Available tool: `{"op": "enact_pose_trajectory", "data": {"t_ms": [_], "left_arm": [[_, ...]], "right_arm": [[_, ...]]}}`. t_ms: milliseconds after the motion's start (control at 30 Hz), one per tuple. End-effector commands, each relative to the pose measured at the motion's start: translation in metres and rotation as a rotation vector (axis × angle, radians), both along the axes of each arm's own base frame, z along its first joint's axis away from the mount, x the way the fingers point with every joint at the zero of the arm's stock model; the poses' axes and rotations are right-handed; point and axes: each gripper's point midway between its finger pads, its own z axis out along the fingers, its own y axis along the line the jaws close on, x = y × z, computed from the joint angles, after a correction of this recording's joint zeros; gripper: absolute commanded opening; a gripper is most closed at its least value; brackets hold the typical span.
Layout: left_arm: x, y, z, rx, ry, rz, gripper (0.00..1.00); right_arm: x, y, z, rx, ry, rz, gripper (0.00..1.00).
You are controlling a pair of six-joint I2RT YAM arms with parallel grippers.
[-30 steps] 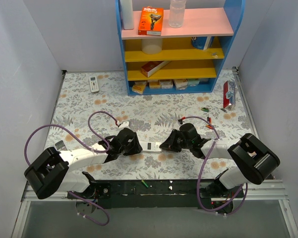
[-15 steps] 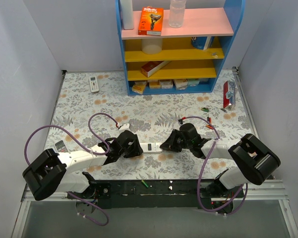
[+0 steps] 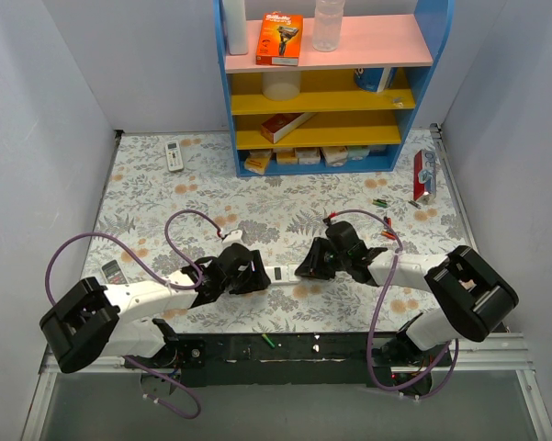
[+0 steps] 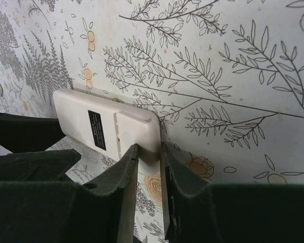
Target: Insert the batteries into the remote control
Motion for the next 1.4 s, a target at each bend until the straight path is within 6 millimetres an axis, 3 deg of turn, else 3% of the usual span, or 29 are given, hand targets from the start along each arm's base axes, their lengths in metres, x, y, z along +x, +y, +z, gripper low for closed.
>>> {"op": "enact_pose_trajectory", "data": {"t_ms": [0, 667, 1367], "left_arm": [[-0.005, -0.017, 0.020, -0.093, -0.022, -0.041, 0.59], [0.007, -0.001, 0.028, -0.010, -0.094, -0.008, 0.65], [0.013, -0.004, 0.019, 0.042, -0.101, -0.037, 0.66]], "right_arm": [[-0.044, -0.031, -0.034, -0.179, 0.139, 0.073, 0.28], [-0.028, -0.032, -0.016, -0.251, 0.057, 0.120, 0.33], [-0.013, -0.019, 0.002, -0.227, -0.008, 0.142, 0.36]]}}
